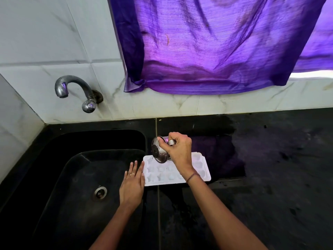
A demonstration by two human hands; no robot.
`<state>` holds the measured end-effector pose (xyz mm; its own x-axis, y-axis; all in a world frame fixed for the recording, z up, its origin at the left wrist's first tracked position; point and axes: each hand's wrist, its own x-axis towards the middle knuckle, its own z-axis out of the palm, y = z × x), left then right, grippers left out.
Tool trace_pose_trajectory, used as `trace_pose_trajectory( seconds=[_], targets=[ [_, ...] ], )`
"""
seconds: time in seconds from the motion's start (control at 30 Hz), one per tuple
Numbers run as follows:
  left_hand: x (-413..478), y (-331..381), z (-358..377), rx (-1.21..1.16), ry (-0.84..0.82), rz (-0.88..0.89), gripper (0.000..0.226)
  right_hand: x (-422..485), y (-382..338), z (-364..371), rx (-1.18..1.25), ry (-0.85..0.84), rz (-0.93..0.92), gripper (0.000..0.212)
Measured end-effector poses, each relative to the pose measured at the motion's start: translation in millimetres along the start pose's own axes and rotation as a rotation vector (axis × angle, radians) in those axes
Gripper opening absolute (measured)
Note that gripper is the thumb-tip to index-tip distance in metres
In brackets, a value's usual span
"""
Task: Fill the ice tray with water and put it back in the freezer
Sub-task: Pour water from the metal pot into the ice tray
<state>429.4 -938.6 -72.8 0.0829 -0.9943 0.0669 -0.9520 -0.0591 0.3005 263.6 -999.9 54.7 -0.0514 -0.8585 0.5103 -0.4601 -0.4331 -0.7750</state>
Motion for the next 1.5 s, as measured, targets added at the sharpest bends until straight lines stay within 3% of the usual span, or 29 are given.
trace_pose_trajectory(
  seconds=[0.37,0.67,0.93,1.5],
  targets=[
    [0,0,0,-0.001,-0.001,-0.003,0.074,-6,3,-3,0.149,0.078,0.16,0.053],
    [-1,1,-2,0.009,-0.026,-0.009,0.077,-24,13,1,0.18,0.013,0.231,0.049],
    [-2,4,-6,-0.01,-0.035,-0.012,0.08,-30,8,1,0.107,-0.024,0.112,0.059],
    [0,0,0,-0.019,-0.012,0.0,0.075,-31,12,-1,-0.019,-0.061,-0.049,0.051]
  ],
)
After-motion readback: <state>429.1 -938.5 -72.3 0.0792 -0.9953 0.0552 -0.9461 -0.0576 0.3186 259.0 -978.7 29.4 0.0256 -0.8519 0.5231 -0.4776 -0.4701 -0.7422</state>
